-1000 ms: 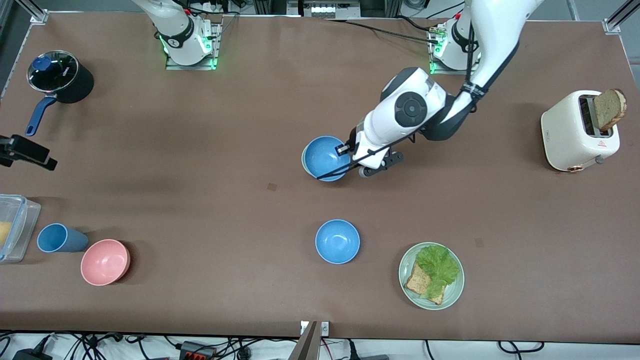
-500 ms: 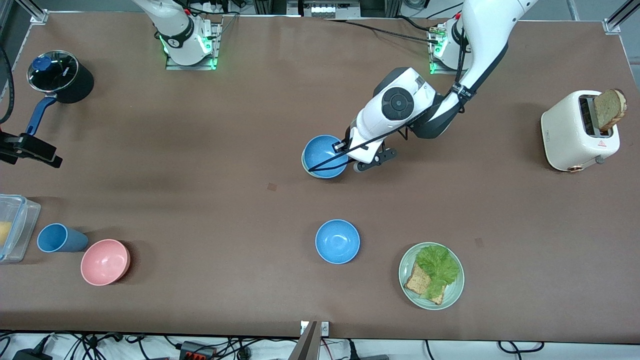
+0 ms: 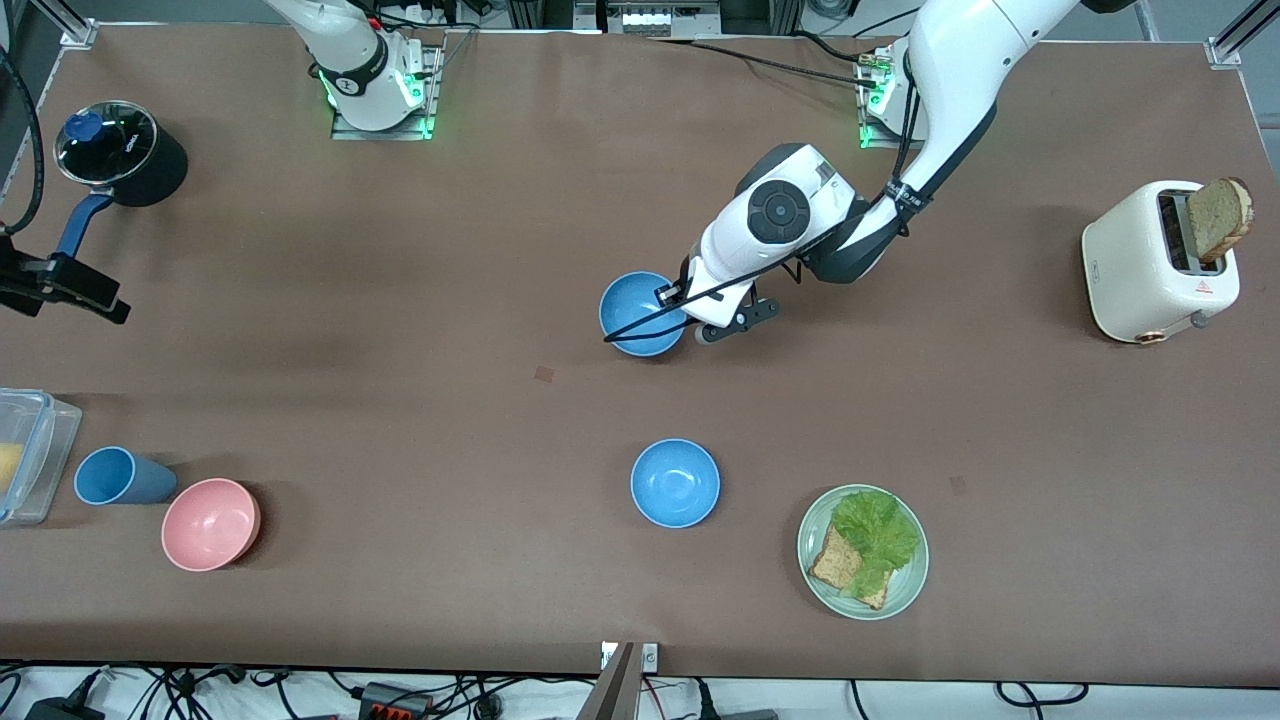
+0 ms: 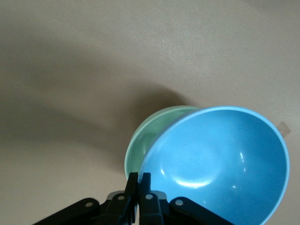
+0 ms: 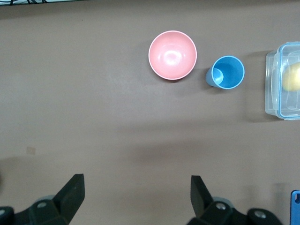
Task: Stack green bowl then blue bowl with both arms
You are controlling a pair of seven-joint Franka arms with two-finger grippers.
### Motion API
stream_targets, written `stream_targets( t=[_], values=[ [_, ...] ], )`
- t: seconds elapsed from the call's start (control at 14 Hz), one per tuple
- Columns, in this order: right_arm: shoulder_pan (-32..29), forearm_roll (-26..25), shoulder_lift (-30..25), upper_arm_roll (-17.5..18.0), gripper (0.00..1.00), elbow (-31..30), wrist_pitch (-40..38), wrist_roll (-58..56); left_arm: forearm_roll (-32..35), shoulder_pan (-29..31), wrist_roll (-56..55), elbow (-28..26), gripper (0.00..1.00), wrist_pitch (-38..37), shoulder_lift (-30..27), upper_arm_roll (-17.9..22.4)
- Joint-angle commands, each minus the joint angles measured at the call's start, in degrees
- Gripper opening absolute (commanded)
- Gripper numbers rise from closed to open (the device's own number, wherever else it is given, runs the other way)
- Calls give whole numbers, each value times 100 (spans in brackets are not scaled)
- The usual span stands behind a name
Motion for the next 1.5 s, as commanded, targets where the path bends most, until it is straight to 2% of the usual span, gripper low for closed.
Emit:
stream_targets(
  t=[0.0, 0.07, 0.21, 0.36, 0.64, 0.86, 1.21, 1.43],
  values=[
    [55, -84, -432, -25, 100, -736, 368, -78, 193, -58, -140, -29, 3, 80, -12, 54],
    [55, -84, -572, -16, 100, -999, 510, -78, 193, -49, -140, -29, 8, 71, -12, 54],
    [55, -84, -749, -7, 100, -1247, 538, -69, 193, 64, -245, -12, 30, 19, -12, 54],
    [55, -84, -776, -7, 100, -1283, 459, -95, 193, 188, -517, 67, 31, -199, -99, 1],
    [47, -75, -741, 1, 100, -1160, 450, -280, 150, 504, -457, 646, 32, -1227, -284, -104],
    [47, -75, -732, 10, 100, -1151, 441, -315, 158, 1091, -308, 1076, 31, -1694, -293, -472],
    [47, -75, -732, 1, 100, -1133, 441, -368, 193, 1577, 2008, 2131, 31, -3003, -231, -483],
    [38, -75, -732, 1, 100, -1133, 441, -368, 202, 1901, 3546, 2440, 32, -3373, -240, -342]
  ],
)
